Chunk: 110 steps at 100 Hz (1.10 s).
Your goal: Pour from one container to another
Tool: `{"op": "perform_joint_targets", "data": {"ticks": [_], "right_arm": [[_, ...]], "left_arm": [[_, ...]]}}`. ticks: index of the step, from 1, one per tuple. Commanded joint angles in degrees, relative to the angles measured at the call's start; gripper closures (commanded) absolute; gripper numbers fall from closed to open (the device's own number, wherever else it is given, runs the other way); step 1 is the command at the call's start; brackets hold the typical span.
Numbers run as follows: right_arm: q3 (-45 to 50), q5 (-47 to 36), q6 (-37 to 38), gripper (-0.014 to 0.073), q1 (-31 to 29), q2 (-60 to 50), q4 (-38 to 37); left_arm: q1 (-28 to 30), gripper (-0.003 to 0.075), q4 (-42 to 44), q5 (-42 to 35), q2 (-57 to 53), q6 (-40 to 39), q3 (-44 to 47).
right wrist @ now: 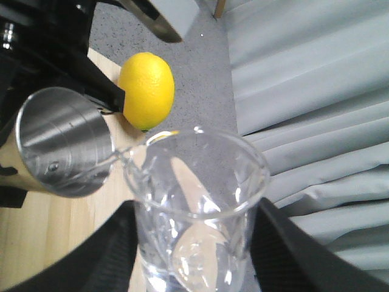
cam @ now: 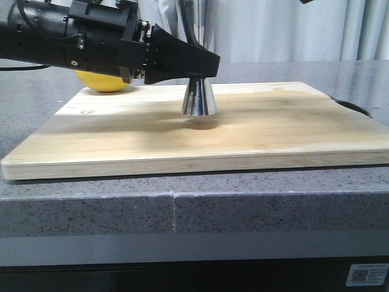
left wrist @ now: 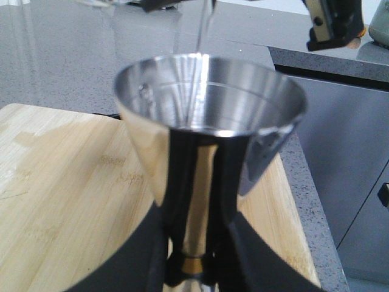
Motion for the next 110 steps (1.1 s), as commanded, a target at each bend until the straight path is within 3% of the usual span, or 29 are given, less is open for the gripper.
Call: {"op": "perform_joint_targets", "data": {"ticks": [1,110], "right_arm": [[-2.2,0.4,-0.3,0.0284,0.0,-2.3,1.5],[-2.2,2.8,-3.1,0.0284,1.5,-2.3,-0.1]], "left_arm": [[-0.5,0.0739,-3.8,6.6,-3.3,-0.3,-1.6],[-0.6,0.0739,-3.6,6.6,-3.3,-0.3,-1.6]]}}
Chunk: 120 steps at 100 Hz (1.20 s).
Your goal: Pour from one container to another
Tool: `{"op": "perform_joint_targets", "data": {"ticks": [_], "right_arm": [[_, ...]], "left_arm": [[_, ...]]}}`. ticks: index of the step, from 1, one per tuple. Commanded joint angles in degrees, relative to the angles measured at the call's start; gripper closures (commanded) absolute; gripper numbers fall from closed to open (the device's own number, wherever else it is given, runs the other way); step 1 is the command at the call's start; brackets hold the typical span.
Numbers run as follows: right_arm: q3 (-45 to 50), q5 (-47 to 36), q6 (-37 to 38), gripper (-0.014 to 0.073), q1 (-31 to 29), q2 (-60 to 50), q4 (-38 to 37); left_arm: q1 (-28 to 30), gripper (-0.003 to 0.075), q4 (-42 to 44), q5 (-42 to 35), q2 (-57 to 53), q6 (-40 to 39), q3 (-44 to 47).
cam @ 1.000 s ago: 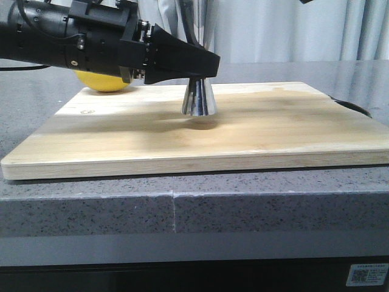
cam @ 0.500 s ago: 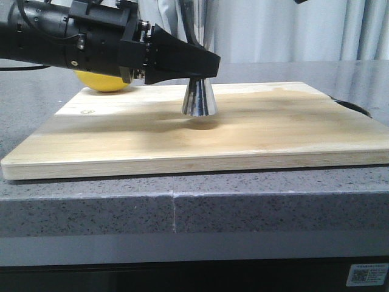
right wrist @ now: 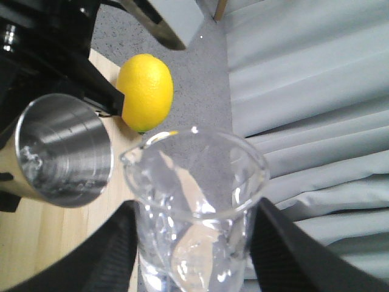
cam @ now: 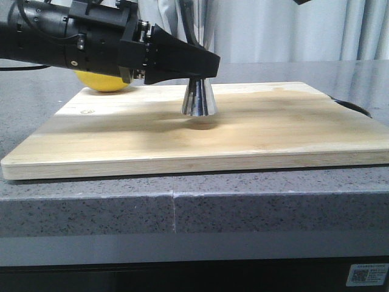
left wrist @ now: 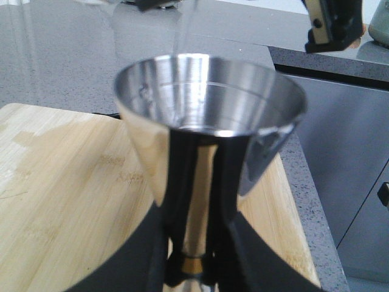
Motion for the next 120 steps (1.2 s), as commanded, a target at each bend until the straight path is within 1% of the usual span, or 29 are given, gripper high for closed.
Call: {"op": "perform_joint_targets", "data": {"ticks": [1,52,99,120], "right_arm": [[-2.2,1.3,-1.0,0.0284,0.1,-2.3,-0.1],[-2.2,1.4,-4.8,0.0284,0.1,-2.3,-0.1],[-2.2,1.4,-5.8,0.0284,0.1,-2.3,-0.2],[-2.2,1.5,-7.7,0.0284,0.3,-2.3,-0.2]], "left_arm": [[-0.6,0.0739,-3.6,6.6,-3.3,-0.3,-1.6],[-0.6,0.0739,-3.6,6.6,-3.3,-0.3,-1.6],[-0.6,0.0739,-3.5,6.6,-3.3,-0.3,-1.6],[-0.6,0.0739,-3.4,6.6,-3.3,-0.3,-1.6]]}}
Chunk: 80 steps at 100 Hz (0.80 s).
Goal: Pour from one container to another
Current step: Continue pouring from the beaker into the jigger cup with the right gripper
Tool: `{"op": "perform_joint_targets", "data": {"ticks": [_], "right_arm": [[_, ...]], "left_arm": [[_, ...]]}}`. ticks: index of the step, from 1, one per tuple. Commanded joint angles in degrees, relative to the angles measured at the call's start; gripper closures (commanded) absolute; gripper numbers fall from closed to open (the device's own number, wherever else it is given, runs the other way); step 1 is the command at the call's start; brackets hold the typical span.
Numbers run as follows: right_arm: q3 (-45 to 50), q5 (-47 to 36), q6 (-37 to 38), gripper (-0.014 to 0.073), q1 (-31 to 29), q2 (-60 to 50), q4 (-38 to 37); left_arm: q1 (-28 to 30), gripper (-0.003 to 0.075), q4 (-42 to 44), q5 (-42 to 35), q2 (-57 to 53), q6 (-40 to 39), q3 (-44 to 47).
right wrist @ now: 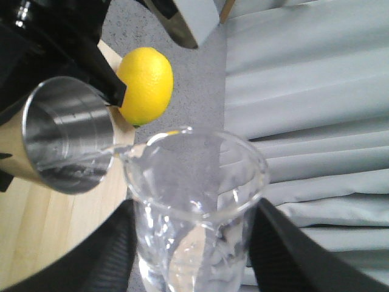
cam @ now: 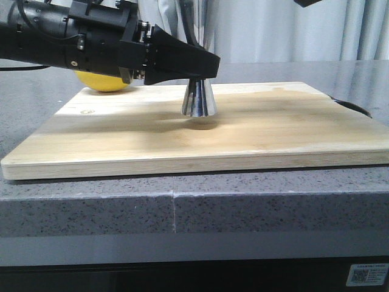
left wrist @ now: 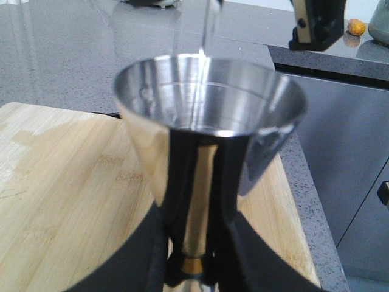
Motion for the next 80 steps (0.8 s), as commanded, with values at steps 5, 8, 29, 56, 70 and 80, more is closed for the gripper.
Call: {"op": "perform_joint_targets", "data": {"ticks": [5,8,29,56,70,80], "right_arm": [[-2.2,1.4,-1.1,0.0284,0.4,-2.3,-0.2],[-2.2,1.7,-1.1,0.0284,0.7,-2.3,-0.2],[-2.2,2.3,-2.0,0.0284,0.8,-2.3,-0.2],[-2.2,2.3,-4.8,0.0284,0.8,-2.3,-0.2],[-2.2,2.6,-5.1,0.0284,0.8,-2.3,-0.2],[-2.2,3.1,-5.3,0.0284,0.8,-2.3,-0.2]], "left_arm": [[-0.6,0.0739,-3.6,6.6,-3.3,-0.3,-1.6],[-0.6,0.0739,-3.6,6.6,-3.3,-0.3,-1.6],[-0.6,0.0739,-3.6,6.6,-3.3,-0.3,-1.6],[-0.6,0.0739,-3.6,6.6,-3.3,-0.3,-1.6],[-0.6,0.0739,-3.6,6.6,-3.3,-0.3,-1.6],[-0.6,0.0739,-3.6,6.6,-3.3,-0.3,-1.6]]}}
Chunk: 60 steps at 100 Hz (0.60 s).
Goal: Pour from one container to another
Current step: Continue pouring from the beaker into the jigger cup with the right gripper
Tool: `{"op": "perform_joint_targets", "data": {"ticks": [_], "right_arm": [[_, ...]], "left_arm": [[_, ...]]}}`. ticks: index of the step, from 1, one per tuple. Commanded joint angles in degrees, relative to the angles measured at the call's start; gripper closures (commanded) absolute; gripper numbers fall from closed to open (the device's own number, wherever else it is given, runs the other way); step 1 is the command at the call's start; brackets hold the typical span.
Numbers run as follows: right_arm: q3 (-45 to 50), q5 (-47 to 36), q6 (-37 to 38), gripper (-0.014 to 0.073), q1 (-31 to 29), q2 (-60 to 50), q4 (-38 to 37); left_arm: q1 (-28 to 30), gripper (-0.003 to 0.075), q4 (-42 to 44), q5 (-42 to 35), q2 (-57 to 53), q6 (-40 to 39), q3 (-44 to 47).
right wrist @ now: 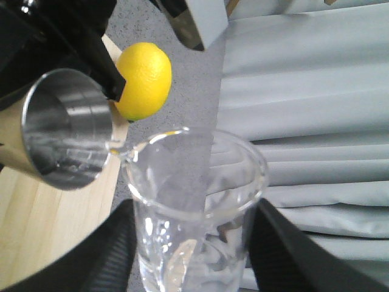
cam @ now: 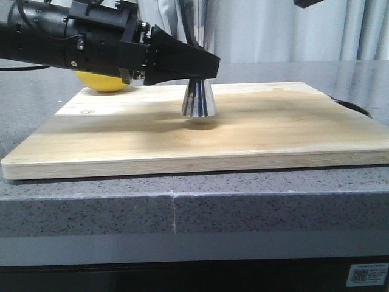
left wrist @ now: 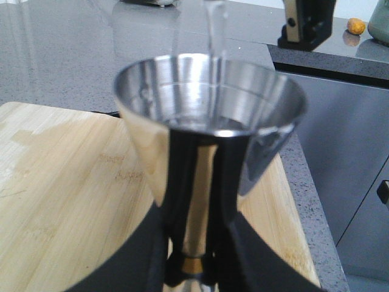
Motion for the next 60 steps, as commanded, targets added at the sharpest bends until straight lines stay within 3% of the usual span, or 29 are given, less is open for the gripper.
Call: {"op": "perform_joint_targets", "data": {"ticks": [1,60], "right_arm": [[-2.2,1.6,-0.8,0.0284,0.0,-2.3,-0.2],[-2.2,1.6,-3.1,0.0284,0.0,-2.3,-0.2]], "left_arm": [[-0.6,0.0739,-3.8,6.6,-3.3,-0.3,-1.6],[-0.6,0.0739,-3.8,6.6,-3.3,-0.3,-1.6]]}}
